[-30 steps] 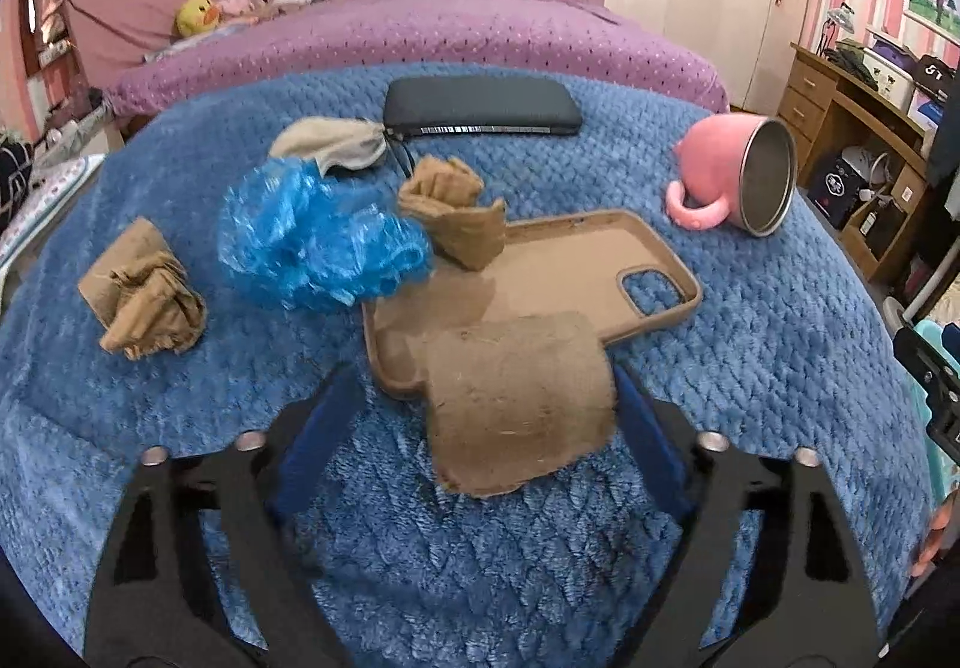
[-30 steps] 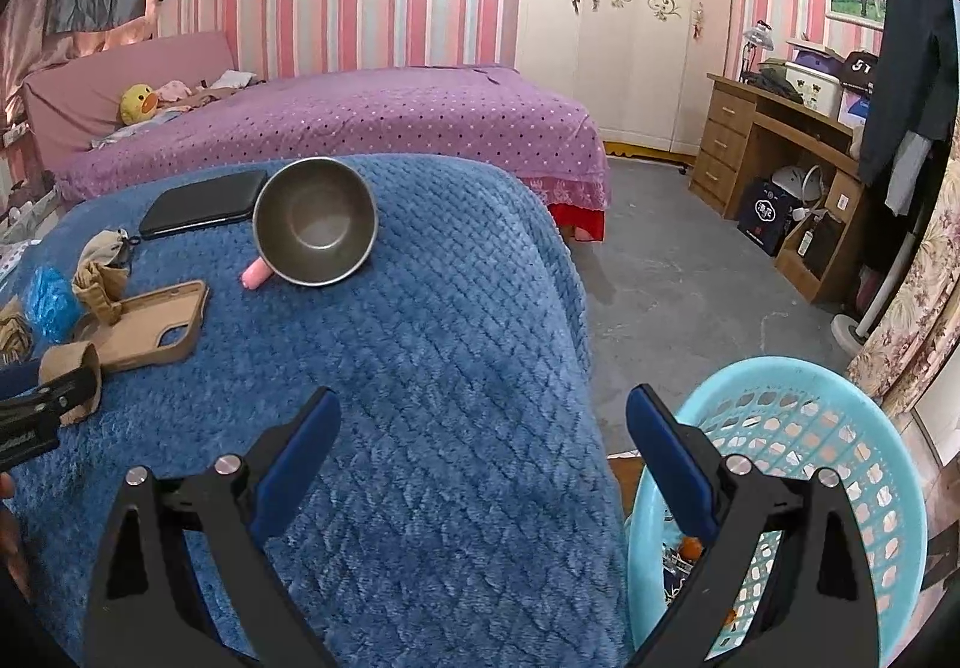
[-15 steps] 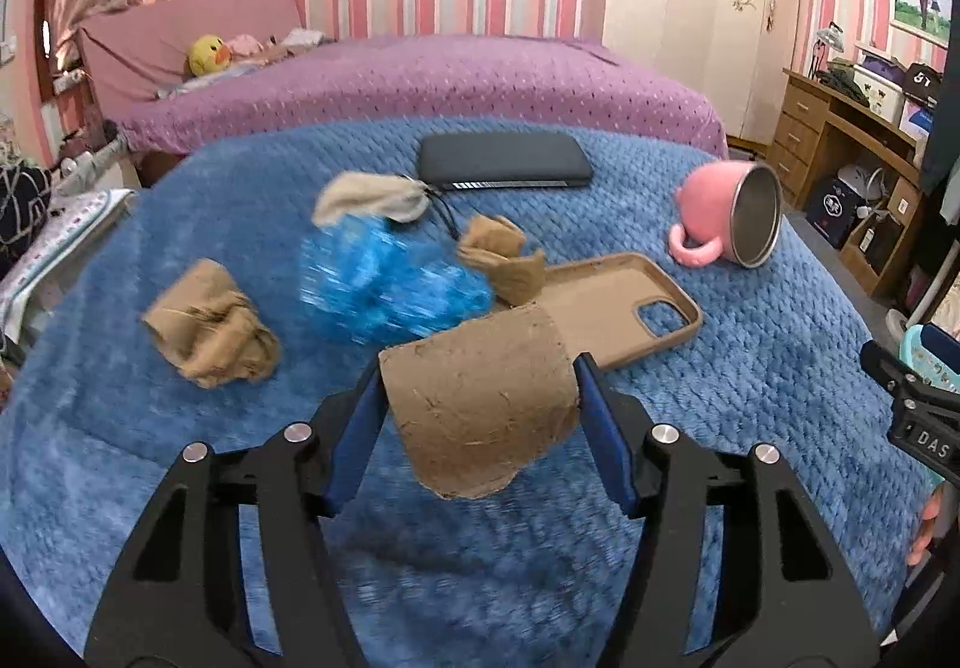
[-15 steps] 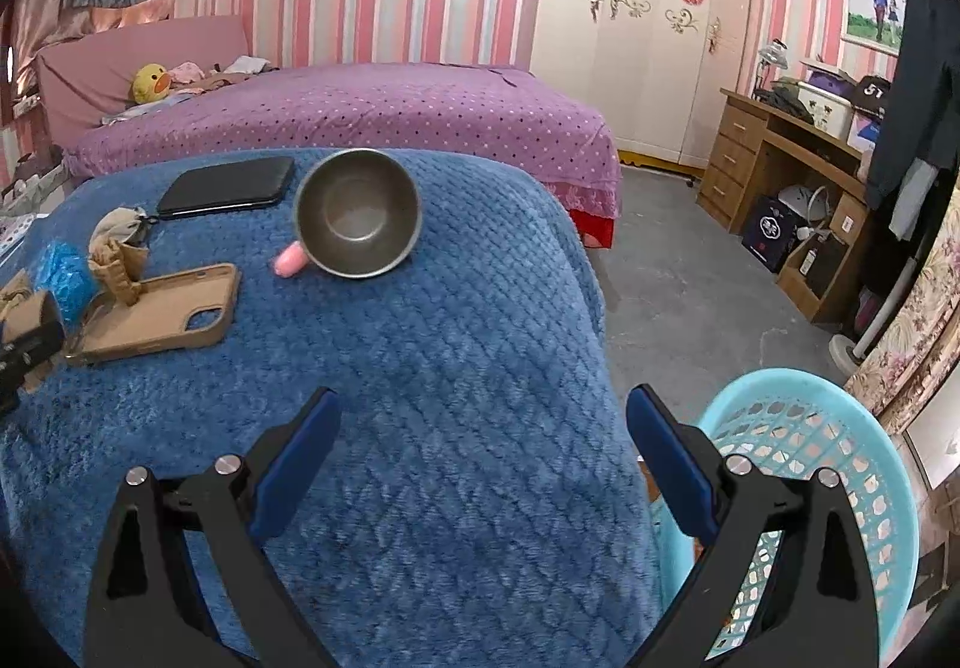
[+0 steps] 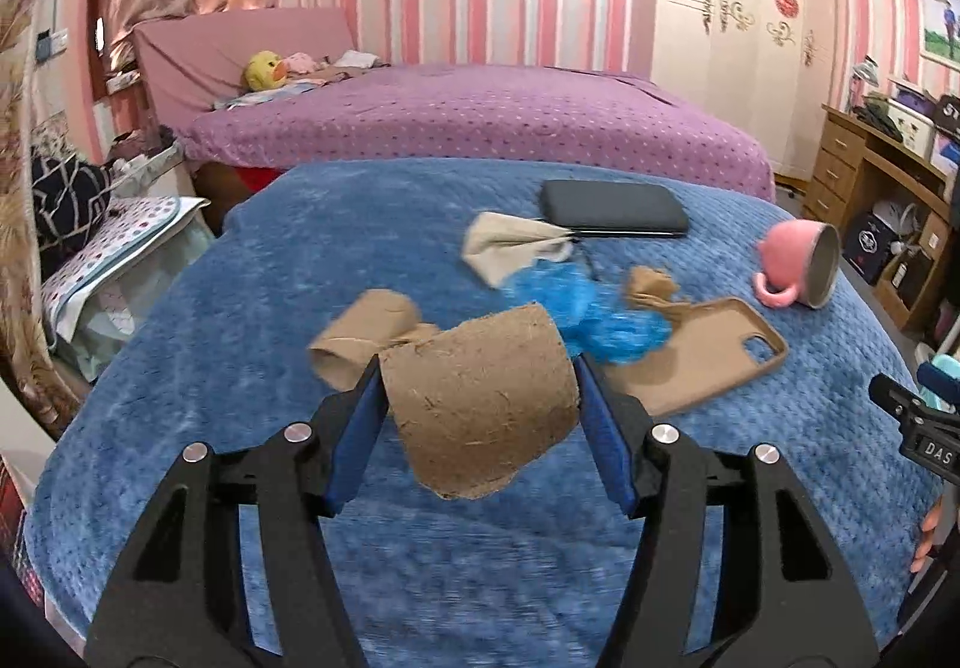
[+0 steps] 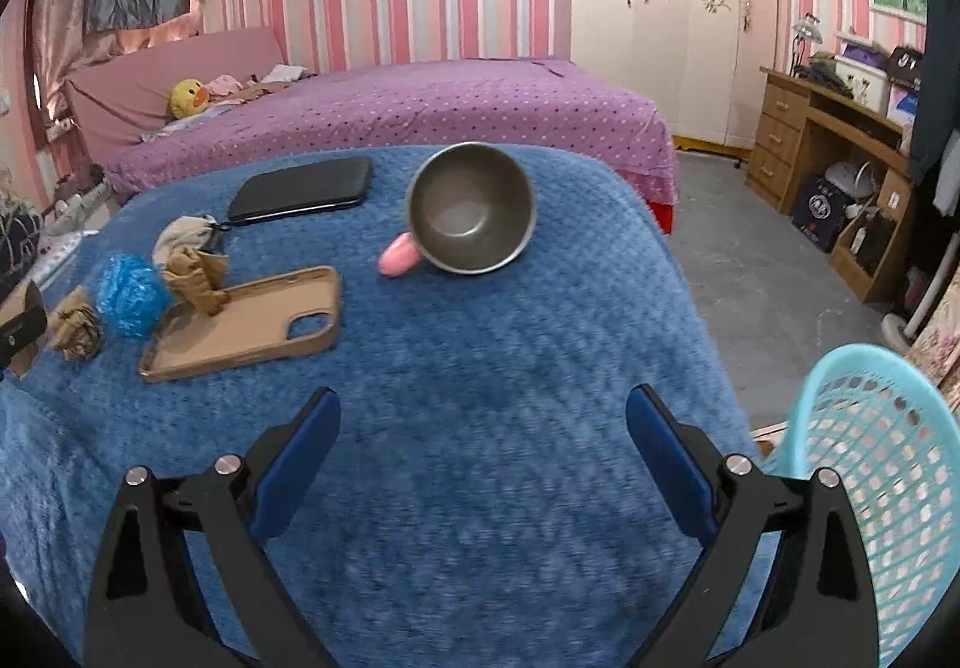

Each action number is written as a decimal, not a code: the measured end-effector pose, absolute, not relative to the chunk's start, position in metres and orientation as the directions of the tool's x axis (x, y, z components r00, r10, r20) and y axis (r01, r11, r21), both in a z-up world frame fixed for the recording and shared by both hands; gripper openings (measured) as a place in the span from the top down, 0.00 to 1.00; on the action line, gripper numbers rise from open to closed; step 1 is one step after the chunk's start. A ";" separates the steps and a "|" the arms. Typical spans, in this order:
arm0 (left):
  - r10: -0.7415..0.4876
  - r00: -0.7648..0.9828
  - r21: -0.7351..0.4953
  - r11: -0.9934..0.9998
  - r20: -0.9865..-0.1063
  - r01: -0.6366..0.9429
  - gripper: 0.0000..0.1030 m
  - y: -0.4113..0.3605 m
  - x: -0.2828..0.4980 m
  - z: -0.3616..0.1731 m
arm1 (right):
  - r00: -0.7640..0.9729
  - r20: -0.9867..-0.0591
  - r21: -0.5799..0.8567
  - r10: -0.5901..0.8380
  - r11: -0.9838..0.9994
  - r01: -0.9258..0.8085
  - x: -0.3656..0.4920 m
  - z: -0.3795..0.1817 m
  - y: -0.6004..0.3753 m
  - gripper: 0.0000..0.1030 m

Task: Collect trash
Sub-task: 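Grasp the crumpled brown paper with right tool while left tool holds the tube, then carry tube and crumpled paper over the blue basket and open both tools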

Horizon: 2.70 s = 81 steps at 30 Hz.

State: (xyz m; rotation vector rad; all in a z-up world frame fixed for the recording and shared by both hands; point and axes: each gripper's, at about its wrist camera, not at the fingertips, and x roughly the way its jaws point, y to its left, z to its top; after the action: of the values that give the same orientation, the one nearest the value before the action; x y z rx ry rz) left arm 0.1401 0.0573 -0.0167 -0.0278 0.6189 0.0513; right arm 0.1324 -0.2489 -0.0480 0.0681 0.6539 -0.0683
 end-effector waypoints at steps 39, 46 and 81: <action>0.129 0.752 -0.050 0.976 -0.646 -0.210 0.41 0.156 0.162 -0.038 | 0.714 -0.682 -0.041 0.157 0.967 -0.252 0.249 -0.052 -0.080 0.57; 0.121 0.758 -0.052 0.978 -0.641 -0.200 0.41 0.150 0.162 -0.035 | 0.723 -0.657 -0.008 0.215 0.956 -0.292 0.240 -0.055 -0.087 0.81; -0.091 0.808 -0.024 0.995 -0.582 0.094 0.41 -0.046 0.132 -0.009 | 0.828 -0.560 -0.010 -0.027 1.000 0.025 0.101 -0.025 -0.302 0.81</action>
State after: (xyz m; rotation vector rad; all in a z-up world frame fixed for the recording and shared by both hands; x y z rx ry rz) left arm 0.1321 -0.0464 -0.0091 0.0059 0.6215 -0.0987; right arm 0.1010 -0.3020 -0.0255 -0.0018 0.5942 -0.0276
